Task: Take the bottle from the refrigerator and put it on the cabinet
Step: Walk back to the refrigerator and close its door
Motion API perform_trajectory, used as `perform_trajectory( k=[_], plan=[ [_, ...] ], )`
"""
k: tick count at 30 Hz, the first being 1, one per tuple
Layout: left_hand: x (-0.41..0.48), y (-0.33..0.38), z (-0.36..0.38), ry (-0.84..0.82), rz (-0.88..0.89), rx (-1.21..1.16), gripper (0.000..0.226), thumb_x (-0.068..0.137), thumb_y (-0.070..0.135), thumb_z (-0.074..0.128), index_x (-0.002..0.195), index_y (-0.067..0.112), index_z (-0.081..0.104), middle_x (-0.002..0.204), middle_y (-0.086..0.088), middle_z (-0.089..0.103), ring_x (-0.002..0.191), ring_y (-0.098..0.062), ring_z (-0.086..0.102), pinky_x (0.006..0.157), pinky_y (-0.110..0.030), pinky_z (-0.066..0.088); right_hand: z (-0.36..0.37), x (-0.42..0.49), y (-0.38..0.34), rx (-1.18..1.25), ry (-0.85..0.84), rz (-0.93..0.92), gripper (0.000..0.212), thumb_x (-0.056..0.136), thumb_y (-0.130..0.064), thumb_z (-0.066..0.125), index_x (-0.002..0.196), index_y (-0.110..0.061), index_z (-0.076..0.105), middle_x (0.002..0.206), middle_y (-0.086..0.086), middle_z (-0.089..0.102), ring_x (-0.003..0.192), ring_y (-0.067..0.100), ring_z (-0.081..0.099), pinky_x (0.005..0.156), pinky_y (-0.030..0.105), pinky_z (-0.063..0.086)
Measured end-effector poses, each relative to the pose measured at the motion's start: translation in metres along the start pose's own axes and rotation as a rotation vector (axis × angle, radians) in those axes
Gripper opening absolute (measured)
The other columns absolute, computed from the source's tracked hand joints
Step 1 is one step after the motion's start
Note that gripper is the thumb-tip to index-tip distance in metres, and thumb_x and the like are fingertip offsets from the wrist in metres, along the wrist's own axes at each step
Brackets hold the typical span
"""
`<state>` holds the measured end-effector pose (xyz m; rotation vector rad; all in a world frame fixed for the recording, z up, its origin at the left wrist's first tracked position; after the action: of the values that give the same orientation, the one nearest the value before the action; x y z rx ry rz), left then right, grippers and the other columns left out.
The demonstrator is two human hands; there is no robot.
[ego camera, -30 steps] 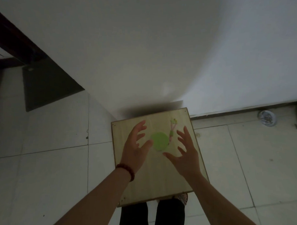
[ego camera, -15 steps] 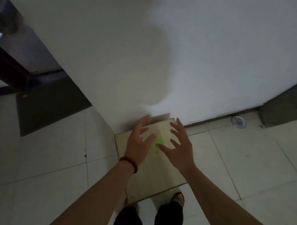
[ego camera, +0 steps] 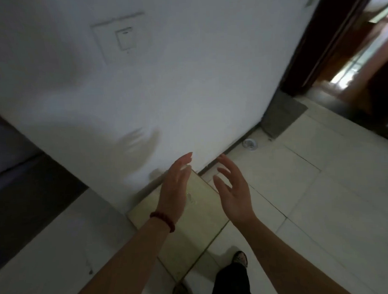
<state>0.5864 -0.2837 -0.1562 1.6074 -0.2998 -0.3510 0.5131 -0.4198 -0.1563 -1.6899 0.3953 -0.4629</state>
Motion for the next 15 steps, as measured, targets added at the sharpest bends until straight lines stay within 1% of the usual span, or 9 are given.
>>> perform_trajectory(
  k=[1,2,3,4,6,8,10,12,15],
  plan=[
    [-0.002,0.004,0.013,-0.038,0.008,0.015,0.042,0.087,0.046,0.035,0.126,0.04,0.047,0.13,0.02,0.051,0.119,0.003,0.046,0.095,-0.022,0.038,-0.012,-0.005,-0.003,0.013,0.039,0.002,0.043,0.092,-0.015,0.055,0.134,-0.025,0.047,0.129,-0.015,0.053,0.12,0.008,0.052,0.085,0.007,0.045],
    [-0.004,0.009,0.025,-0.073,0.014,0.025,0.042,0.087,0.047,0.033,0.126,0.041,0.047,0.13,0.022,0.05,0.118,0.004,0.046,0.096,-0.021,0.037,-0.024,-0.01,-0.005,0.023,0.078,0.005,0.041,0.093,-0.015,0.054,0.133,-0.024,0.048,0.126,-0.016,0.054,0.12,0.009,0.052,0.083,0.005,0.044],
    [-0.006,0.014,0.038,-0.107,0.016,0.031,0.042,0.086,0.049,0.032,0.125,0.043,0.046,0.129,0.024,0.049,0.118,0.005,0.045,0.095,-0.02,0.037,-0.037,-0.015,-0.007,0.026,0.113,0.011,0.04,0.094,-0.015,0.053,0.133,-0.025,0.048,0.126,-0.017,0.054,0.12,0.01,0.052,0.084,0.006,0.044],
    [-0.009,0.019,0.052,-0.138,0.019,0.039,0.041,0.086,0.051,0.029,0.123,0.045,0.045,0.128,0.025,0.048,0.118,0.004,0.045,0.094,-0.019,0.036,-0.05,-0.02,-0.008,0.029,0.142,0.023,0.039,0.095,-0.017,0.051,0.133,-0.026,0.048,0.128,-0.015,0.054,0.121,0.009,0.052,0.088,0.011,0.045],
    [-0.015,0.029,0.078,-0.192,0.035,0.06,0.042,0.085,0.052,0.025,0.123,0.045,0.043,0.126,0.025,0.047,0.119,0.002,0.044,0.094,-0.019,0.036,-0.076,-0.03,-0.007,0.046,0.2,0.042,0.037,0.097,-0.019,0.048,0.133,-0.027,0.048,0.135,-0.01,0.052,0.123,0.01,0.051,0.097,0.027,0.046],
    [-0.024,0.037,0.107,-0.242,0.055,0.078,0.046,0.084,0.053,0.023,0.125,0.042,0.042,0.127,0.022,0.046,0.119,0.002,0.043,0.095,-0.019,0.035,-0.105,-0.04,-0.006,0.051,0.265,0.055,0.036,0.097,-0.021,0.046,0.133,-0.027,0.049,0.137,-0.008,0.051,0.123,0.009,0.051,0.101,0.038,0.045],
    [-0.034,0.042,0.135,-0.29,0.06,0.068,0.047,0.084,0.053,0.024,0.126,0.04,0.042,0.128,0.02,0.046,0.12,0.003,0.043,0.096,-0.018,0.034,-0.133,-0.05,-0.004,0.059,0.322,0.071,0.034,0.097,-0.024,0.046,0.131,-0.029,0.05,0.135,-0.011,0.052,0.121,0.007,0.052,0.102,0.041,0.045],
    [-0.043,0.045,0.168,-0.333,0.066,0.065,0.045,0.087,0.05,0.025,0.126,0.038,0.042,0.129,0.018,0.047,0.12,0.003,0.043,0.098,-0.02,0.034,-0.165,-0.06,-0.002,0.062,0.374,0.075,0.032,0.097,-0.023,0.047,0.129,-0.029,0.053,0.132,-0.013,0.054,0.119,0.003,0.053,0.102,0.039,0.045],
    [-0.054,0.05,0.224,-0.38,0.077,0.092,0.04,0.091,0.047,0.027,0.126,0.038,0.043,0.13,0.016,0.047,0.12,0.001,0.044,0.098,-0.023,0.036,-0.219,-0.074,-0.002,0.056,0.442,0.06,0.031,0.095,-0.025,0.049,0.125,-0.025,0.056,0.129,-0.01,0.057,0.117,0.004,0.055,0.101,0.039,0.047]
  ],
)
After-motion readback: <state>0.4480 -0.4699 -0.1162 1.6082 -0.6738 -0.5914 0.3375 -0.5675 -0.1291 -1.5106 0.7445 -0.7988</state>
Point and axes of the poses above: each hand's wrist, its own x-axis towards the middle knuckle, its own z-axis out of the palm, y = z × x, the point moved 10 cm from there along x, towards the middle knuckle
